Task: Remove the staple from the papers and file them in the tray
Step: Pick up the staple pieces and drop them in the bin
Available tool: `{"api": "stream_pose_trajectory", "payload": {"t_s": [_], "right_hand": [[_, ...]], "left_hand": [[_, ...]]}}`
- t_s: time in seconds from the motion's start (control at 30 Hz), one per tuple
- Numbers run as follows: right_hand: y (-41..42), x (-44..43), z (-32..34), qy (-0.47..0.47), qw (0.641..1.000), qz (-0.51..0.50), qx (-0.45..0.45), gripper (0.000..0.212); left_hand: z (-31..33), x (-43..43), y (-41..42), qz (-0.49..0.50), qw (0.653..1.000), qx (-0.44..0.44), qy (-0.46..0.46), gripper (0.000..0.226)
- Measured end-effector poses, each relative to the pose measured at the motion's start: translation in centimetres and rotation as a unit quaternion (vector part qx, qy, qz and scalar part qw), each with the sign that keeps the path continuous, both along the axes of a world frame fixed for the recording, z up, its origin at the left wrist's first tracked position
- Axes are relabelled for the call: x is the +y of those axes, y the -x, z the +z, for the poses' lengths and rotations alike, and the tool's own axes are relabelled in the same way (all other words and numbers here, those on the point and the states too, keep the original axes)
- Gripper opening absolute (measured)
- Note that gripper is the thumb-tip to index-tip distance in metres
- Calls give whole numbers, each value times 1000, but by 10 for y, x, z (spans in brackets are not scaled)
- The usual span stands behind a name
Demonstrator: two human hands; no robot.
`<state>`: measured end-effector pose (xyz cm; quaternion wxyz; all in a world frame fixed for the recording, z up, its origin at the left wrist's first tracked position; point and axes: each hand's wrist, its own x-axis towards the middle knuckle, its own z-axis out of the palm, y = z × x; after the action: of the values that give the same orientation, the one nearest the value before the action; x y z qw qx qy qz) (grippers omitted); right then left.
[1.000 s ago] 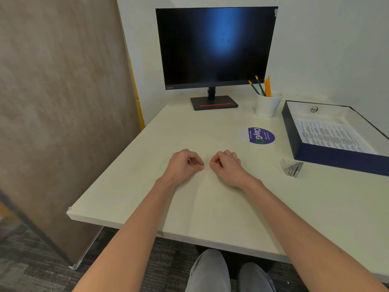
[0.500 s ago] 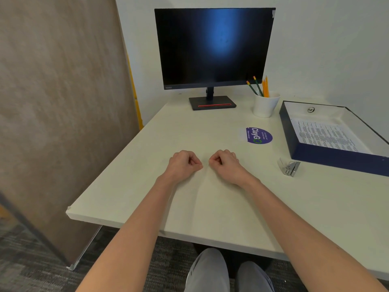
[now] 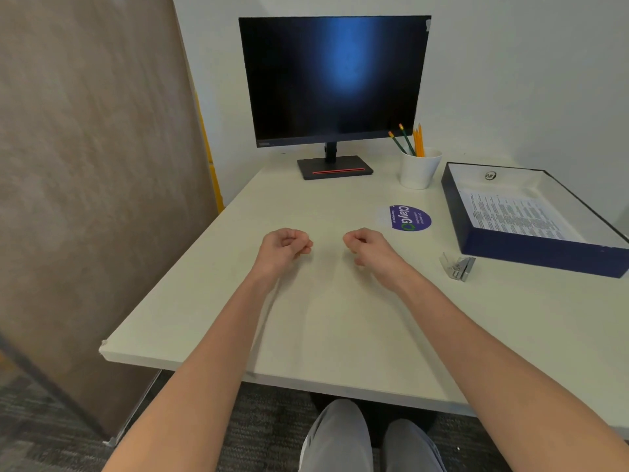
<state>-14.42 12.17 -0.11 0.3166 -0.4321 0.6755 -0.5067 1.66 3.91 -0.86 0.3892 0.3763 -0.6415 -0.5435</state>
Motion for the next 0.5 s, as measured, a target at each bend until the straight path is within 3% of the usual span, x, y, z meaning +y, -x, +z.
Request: {"api": "stream_pose_trajectory", "payload": {"t_s": [0.23, 0.3, 0.4, 0.5], "right_hand": [[27, 42, 11, 37, 996, -79, -7, 12], [43, 60, 13, 41, 995, -88, 0, 11], [53, 72, 7, 28, 997, -78, 0, 11], [34, 55, -3, 15, 999, -46, 5, 10]], "left_hand": [[19, 32, 61, -11, 1000, 17, 23, 15], [31, 33, 62, -17, 997, -29, 71, 14], [45, 15, 29, -46, 976, -170, 130, 6], [34, 2, -9, -26, 967, -217, 131, 11]]}}
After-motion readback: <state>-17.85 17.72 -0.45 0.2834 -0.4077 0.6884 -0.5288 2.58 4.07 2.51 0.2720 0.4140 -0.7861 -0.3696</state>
